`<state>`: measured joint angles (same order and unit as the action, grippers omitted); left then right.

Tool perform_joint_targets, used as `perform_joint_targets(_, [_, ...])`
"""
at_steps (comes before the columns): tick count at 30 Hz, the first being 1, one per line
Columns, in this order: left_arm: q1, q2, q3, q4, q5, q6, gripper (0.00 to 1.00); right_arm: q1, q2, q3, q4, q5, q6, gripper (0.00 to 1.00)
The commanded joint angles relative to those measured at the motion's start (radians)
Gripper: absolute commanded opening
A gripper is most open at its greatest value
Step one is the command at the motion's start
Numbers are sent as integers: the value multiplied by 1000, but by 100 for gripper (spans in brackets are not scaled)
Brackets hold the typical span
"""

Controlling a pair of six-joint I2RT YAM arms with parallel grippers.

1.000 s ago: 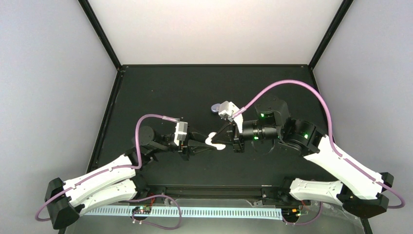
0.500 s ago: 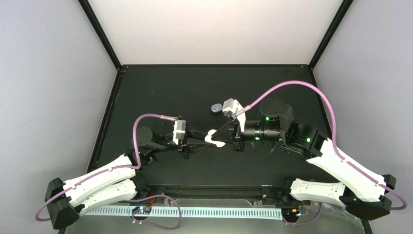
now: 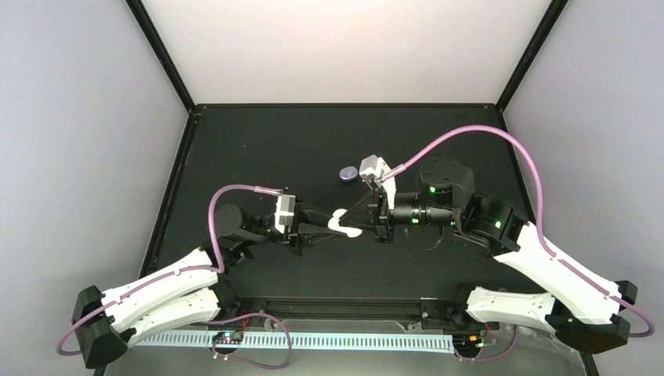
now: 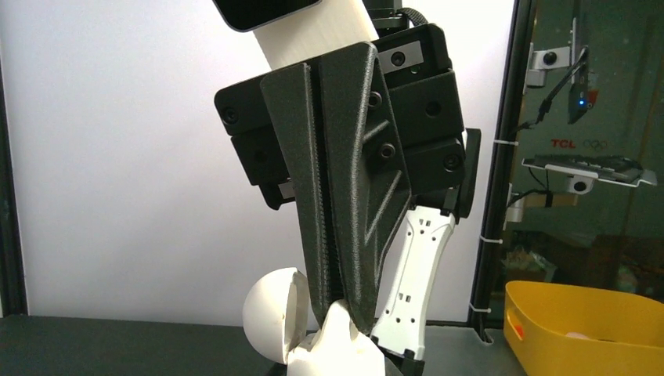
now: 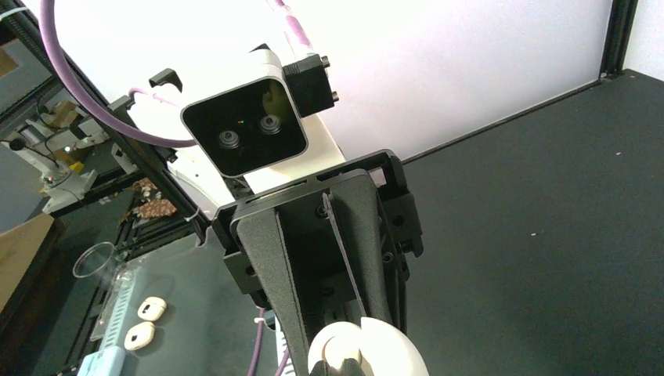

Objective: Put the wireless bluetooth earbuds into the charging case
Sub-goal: Adjust the earbud with the charging case.

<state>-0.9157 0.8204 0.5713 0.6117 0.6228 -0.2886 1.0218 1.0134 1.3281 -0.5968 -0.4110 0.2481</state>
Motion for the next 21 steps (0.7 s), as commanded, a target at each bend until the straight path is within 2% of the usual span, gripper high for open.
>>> perform_joint_targets(1, [-8, -17, 20, 142, 36, 23, 2, 3, 9, 4, -25, -2, 30, 1])
perform_joint_targets(21, [-8, 6, 94, 164, -44, 0, 2, 20, 72, -1, -161, 41, -116, 1])
